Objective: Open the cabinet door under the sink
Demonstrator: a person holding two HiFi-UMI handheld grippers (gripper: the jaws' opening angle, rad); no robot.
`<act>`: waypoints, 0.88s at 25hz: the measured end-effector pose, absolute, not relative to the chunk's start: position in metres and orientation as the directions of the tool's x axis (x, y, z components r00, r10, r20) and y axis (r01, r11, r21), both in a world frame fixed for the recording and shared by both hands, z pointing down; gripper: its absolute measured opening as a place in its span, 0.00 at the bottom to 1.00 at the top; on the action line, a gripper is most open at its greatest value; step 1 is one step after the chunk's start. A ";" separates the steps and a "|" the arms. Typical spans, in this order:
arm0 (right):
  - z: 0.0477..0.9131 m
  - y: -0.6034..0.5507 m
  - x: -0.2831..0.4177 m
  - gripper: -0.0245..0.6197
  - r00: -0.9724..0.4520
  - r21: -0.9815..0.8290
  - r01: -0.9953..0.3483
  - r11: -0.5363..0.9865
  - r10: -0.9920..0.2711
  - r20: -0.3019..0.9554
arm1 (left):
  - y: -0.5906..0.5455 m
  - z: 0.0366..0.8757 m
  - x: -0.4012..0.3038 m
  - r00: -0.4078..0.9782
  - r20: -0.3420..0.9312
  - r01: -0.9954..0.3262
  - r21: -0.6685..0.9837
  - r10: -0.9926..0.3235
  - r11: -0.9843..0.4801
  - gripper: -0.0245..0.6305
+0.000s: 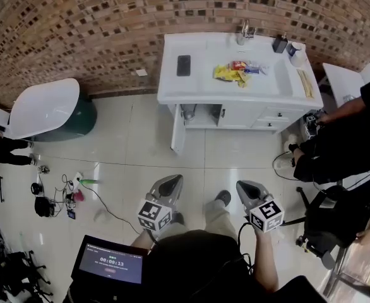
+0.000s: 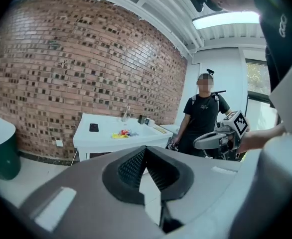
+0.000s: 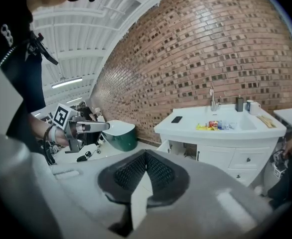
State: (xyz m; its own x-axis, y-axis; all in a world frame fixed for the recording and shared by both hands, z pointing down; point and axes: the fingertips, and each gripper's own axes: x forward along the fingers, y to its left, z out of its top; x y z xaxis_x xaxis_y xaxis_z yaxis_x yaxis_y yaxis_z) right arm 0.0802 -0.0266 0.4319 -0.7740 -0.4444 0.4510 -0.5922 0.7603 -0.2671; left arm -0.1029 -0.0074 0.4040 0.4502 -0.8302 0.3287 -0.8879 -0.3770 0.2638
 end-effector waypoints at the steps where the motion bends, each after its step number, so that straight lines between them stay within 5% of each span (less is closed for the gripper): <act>1: 0.427 -0.016 0.072 0.02 -0.770 -0.262 -0.599 0.756 -0.456 0.446 | 0.003 0.400 -0.110 0.459 0.320 -0.883 0.265 -0.829 -0.387 0.06; 14: 0.373 0.157 -0.074 0.02 -0.804 -0.144 -0.558 0.817 -0.489 0.338 | 0.142 0.369 -0.169 0.546 0.235 -0.834 0.240 -0.804 -0.496 0.06; 22: 0.368 0.217 -0.091 0.02 -0.808 -0.145 -0.559 0.817 -0.496 0.319 | 0.190 0.361 -0.163 0.596 0.207 -0.799 0.247 -0.775 -0.548 0.06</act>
